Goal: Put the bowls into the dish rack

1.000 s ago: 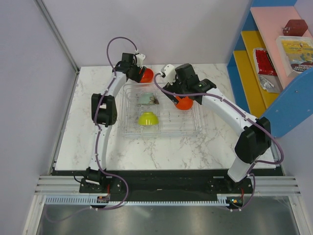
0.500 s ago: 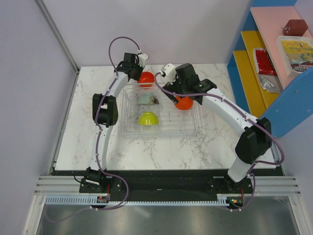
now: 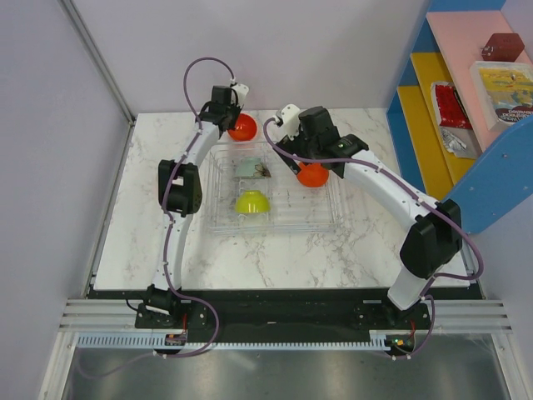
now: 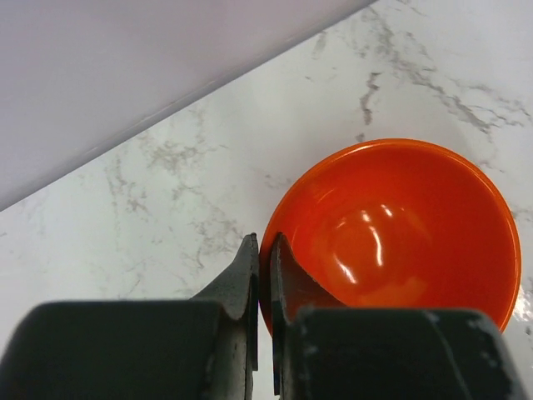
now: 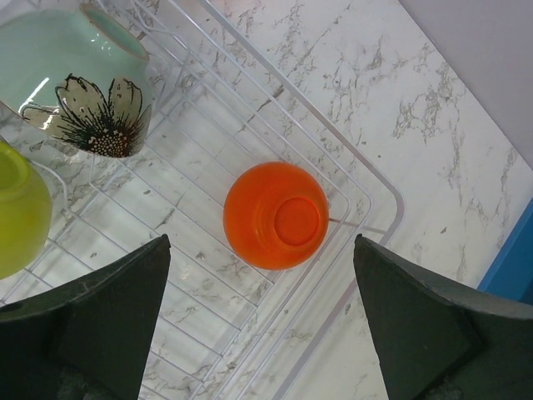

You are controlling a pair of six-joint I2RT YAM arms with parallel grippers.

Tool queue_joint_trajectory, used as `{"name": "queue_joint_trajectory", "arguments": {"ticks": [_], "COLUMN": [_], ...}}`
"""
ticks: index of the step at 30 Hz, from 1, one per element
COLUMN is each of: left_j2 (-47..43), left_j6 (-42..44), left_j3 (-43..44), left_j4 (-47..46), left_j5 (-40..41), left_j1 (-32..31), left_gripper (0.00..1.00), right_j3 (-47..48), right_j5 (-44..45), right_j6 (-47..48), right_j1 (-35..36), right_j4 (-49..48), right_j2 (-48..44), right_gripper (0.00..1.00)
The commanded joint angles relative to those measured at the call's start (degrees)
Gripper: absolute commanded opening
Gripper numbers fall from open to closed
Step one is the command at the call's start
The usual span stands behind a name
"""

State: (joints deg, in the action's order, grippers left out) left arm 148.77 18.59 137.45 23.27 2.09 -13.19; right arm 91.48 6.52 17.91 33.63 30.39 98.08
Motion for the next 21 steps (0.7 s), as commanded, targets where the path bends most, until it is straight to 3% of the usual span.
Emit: {"name": "queue_joint_trajectory", "arguments": {"ticks": [1, 11, 21], "left_j2": [-3.7, -11.3, -26.8], "left_j6": [-2.0, -4.8, -7.9], "left_j3": [1.3, 0.2, -7.0], "left_j4": [-3.5, -7.2, -4.9], "left_j5": [12.0, 18.3, 12.3], "left_j1": [1.2, 3.2, 5.9], "left_gripper": [0.02, 0.02, 0.02], "right_j3": [0.2, -1.7, -2.1], "right_j5": [0.4, 0.4, 0.7], "right_j6": [-2.3, -3.1, -5.2], "right_j1": [0.0, 0.0, 0.0], "right_j4": [-2.4, -3.7, -5.1], "right_j2": [0.4, -1.1, -1.4], "right_gripper": [0.98, 0.98, 0.98]}}
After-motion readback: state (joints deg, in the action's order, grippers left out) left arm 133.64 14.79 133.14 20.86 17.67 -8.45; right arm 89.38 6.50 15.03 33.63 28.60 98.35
